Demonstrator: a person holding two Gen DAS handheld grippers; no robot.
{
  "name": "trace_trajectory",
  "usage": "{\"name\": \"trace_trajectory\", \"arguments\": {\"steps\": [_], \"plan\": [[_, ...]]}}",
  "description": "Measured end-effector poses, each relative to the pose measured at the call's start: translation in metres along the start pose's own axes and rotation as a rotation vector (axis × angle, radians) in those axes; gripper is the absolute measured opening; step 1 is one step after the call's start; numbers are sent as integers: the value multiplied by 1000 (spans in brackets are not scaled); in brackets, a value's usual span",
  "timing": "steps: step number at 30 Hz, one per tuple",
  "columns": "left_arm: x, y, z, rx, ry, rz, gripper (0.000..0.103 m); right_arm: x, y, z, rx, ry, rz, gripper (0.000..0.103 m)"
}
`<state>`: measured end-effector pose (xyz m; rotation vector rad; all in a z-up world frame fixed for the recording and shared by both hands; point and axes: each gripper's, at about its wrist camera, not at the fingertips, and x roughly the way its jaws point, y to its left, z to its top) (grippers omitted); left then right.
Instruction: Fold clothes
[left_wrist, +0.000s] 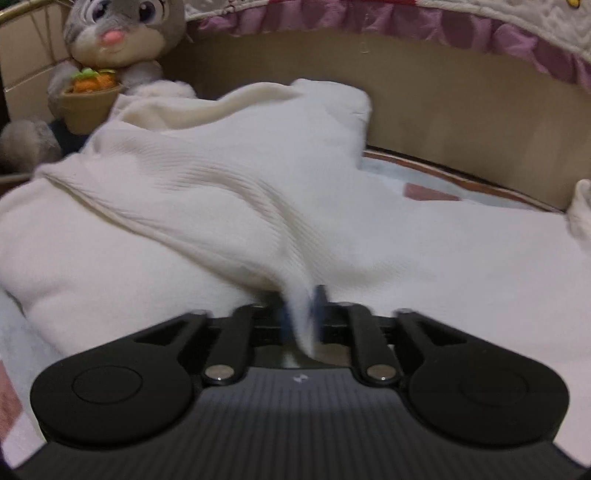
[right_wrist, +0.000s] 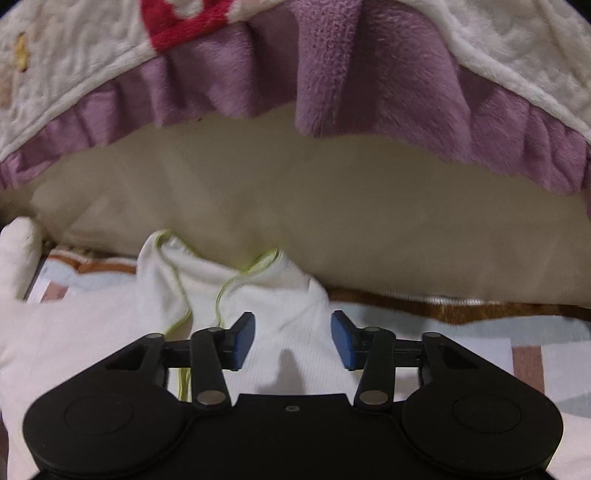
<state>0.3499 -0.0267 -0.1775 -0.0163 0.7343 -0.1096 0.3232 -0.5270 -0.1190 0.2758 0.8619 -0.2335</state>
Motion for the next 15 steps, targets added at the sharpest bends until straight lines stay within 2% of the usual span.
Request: {"name": "trace_trajectory", "arguments": {"steps": [1, 2, 3, 5, 10, 11, 12, 13, 15], "plan": [[-1, 1, -1, -11, -1, -28, 40, 6, 0, 4, 13, -5, 0, 57], [-2, 1, -3, -14, -5, -41, 43, 12, 1, 8, 23, -9, -2, 57], [-2, 1, -4, -16, -8, -54, 43, 18, 3, 11, 29, -12, -6, 58], [-4, 1, -8, -20, -15, -81, 43, 32, 7, 15, 30, -17, -30, 67], [-6, 3, -11, -47, -17, -118, 43, 73, 13, 10, 61, -24, -91, 67], [-6, 4, -10, -55, -15, -124, 43, 77, 14, 7, 57, -29, -102, 61], [-6, 5, -10, -61, -14, -128, 43, 79, 16, 4, 39, -40, -99, 45], [-6, 6, -9, -67, -13, -132, 42, 78, 20, 1, 6, -51, -92, 2], [-5, 7, -9, -72, -13, -132, 42, 64, 29, -4, -89, -117, -135, 4]]}}
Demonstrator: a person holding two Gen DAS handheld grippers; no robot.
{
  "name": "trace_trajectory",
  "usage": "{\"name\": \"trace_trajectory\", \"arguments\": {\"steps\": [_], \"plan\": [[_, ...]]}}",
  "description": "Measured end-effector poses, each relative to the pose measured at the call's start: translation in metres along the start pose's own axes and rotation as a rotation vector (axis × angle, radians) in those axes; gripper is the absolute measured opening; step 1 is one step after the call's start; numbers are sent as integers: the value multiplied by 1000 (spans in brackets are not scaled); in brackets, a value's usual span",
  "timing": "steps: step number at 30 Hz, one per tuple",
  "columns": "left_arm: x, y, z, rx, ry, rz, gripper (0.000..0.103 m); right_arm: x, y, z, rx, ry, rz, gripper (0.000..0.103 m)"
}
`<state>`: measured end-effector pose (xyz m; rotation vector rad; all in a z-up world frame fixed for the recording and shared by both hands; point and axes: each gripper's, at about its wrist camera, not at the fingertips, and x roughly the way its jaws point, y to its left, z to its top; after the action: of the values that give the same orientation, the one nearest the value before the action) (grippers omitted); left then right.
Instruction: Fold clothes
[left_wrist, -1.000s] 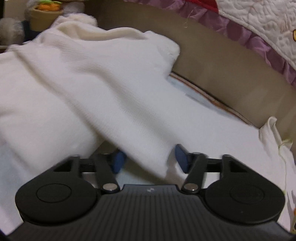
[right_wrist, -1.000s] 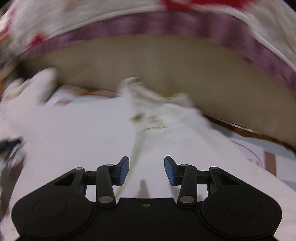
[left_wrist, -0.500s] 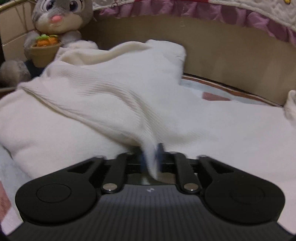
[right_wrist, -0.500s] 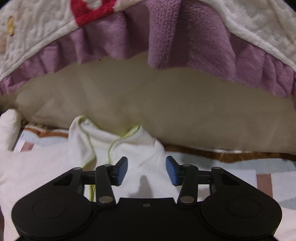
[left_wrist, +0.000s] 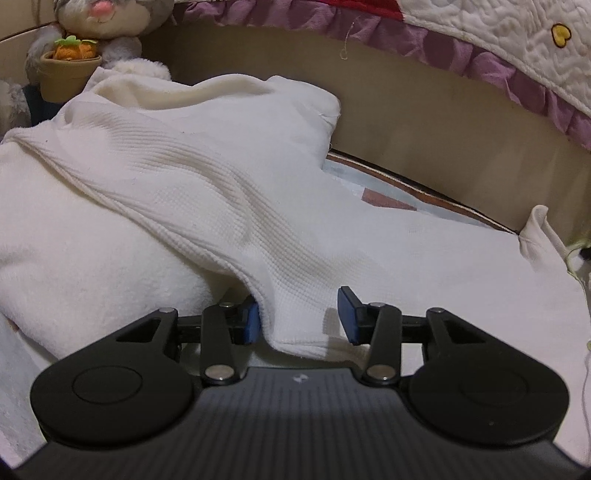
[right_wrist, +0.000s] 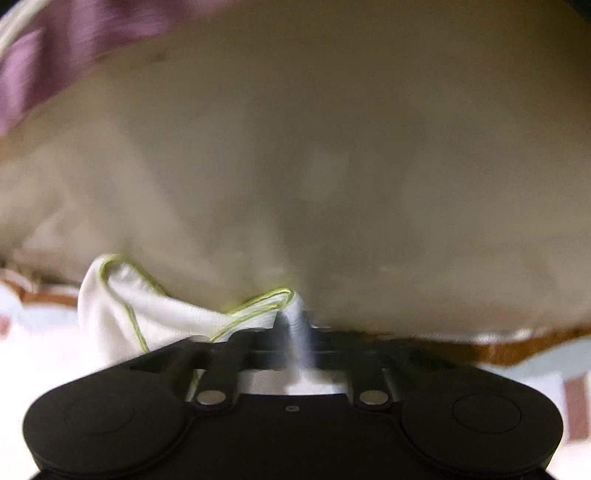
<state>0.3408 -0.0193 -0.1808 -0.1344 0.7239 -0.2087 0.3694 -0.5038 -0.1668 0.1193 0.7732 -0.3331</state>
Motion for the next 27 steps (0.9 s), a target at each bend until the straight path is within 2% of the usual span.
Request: {"name": "trace_trajectory", "arguments": {"steps": [3, 6, 8, 10, 12, 14, 15, 16, 19, 21, 24, 27], "plan": [[1, -1, 0, -2, -1, 7, 42, -33, 0, -1, -51, -151, -63, 4], [3, -3, -1, 8, 2, 21, 42, -55, -9, -2, -18, -244, -95, 4], [4, -4, -1, 21, 6, 27, 42, -55, -7, -2, -56, -246, -105, 4], [5, -5, -2, 32, 11, 32, 43, -45, -4, -1, -99, -201, -121, 7], [4, -3, -2, 31, 18, 25, 43, -34, -6, 3, -44, -120, -110, 18], [4, -2, -1, 20, 21, 15, 43, -39, -4, 0, 28, -121, -98, 43], [4, -1, 0, 14, 22, 11, 43, -44, -2, -4, 63, -143, -67, 48], [4, 0, 0, 6, 21, 4, 43, -44, 0, -8, 107, -123, -4, 50], [4, 2, 2, -25, 17, -31, 43, -34, 4, -18, 248, 4, 236, 50], [4, 6, 2, -57, 7, -54, 43, -20, 6, -27, 362, 117, 351, 50], [4, 12, 2, -91, -1, -73, 43, 3, 12, -37, 502, 222, 431, 53], [4, 12, 1, -86, -2, -74, 43, 22, 21, -35, 558, 258, 465, 56]]}}
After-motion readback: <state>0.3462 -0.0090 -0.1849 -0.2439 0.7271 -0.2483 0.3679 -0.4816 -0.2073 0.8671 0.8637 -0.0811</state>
